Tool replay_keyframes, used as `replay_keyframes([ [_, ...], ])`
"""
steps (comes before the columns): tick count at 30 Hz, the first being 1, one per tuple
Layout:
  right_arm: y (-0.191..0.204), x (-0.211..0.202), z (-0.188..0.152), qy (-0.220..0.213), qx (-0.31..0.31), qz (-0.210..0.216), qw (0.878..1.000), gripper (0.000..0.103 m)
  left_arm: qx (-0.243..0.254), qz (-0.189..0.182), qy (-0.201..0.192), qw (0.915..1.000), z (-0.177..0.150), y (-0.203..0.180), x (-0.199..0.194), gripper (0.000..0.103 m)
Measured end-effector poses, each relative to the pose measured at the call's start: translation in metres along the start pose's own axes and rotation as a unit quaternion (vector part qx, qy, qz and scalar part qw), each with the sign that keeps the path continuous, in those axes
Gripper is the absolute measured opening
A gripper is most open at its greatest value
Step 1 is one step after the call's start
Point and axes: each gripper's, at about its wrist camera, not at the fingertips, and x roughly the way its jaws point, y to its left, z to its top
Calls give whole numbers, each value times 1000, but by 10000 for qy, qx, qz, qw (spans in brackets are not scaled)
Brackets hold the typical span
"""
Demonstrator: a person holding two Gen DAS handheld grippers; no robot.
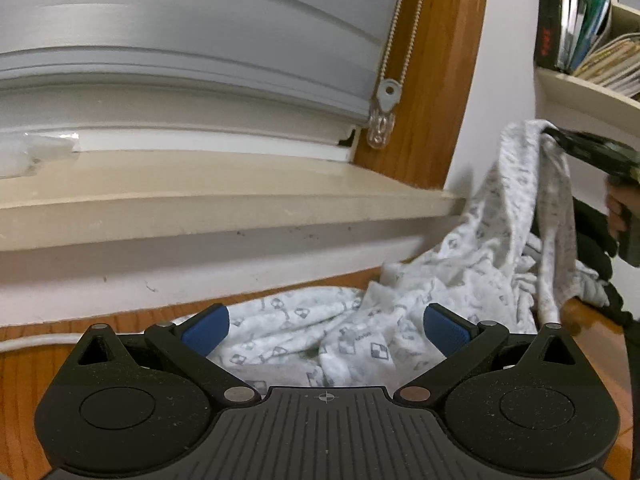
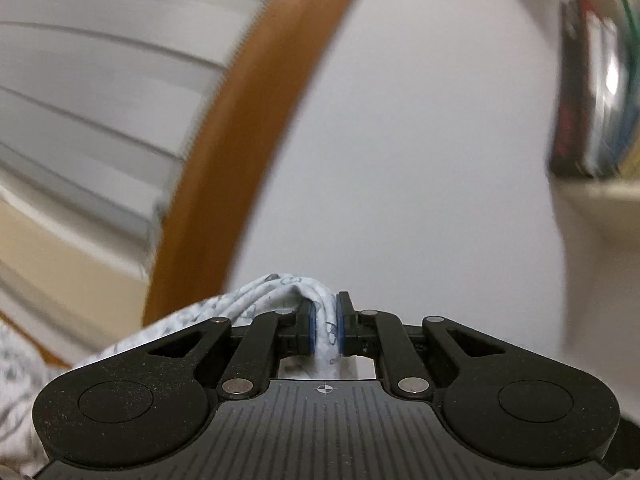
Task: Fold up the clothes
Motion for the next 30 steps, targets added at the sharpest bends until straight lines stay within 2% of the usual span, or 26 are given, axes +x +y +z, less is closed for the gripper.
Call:
replay_keyframes([
  [2,9,16,-1,91,-1,200,9998,26,-73,-24,81,9999,1,2,1,103],
  [3,12,22,-4,243,49,306,9992,42,-123,-47,131,9998,0,3,3,103],
  [4,15,28,-9,411,92,422,9982,46,-170,-67,180,9997,0,4,4,103],
  [6,16,37,-26,913,87,775,9928,46,-139,-18,225,9996,-2,3,6,103],
  [8,9,37,-47,1294,141,937,9871,48,-58,13,281,9996,-4,2,8,103],
  [10,-2,34,-70,1661,235,1047,9803,51,1,46,340,9994,-7,0,11,103],
  [13,-22,22,-104,2121,480,967,9713,54,10,39,431,9991,-10,0,16,103],
  [17,-38,3,-131,2324,624,1036,9651,62,143,52,479,9987,-12,-3,20,103],
  [22,-46,-24,-147,2307,991,1107,9616,68,211,126,631,9977,-16,-4,25,103],
  [26,-45,-36,-159,2483,874,1164,9577,69,199,106,585,9980,-16,-3,24,103],
  [28,-45,-40,-167,2634,781,1112,9551,73,198,106,587,9980,-16,-3,24,103],
  [30,-47,-39,-173,2754,700,1131,9521,71,197,101,589,9980,-16,-3,24,103],
])
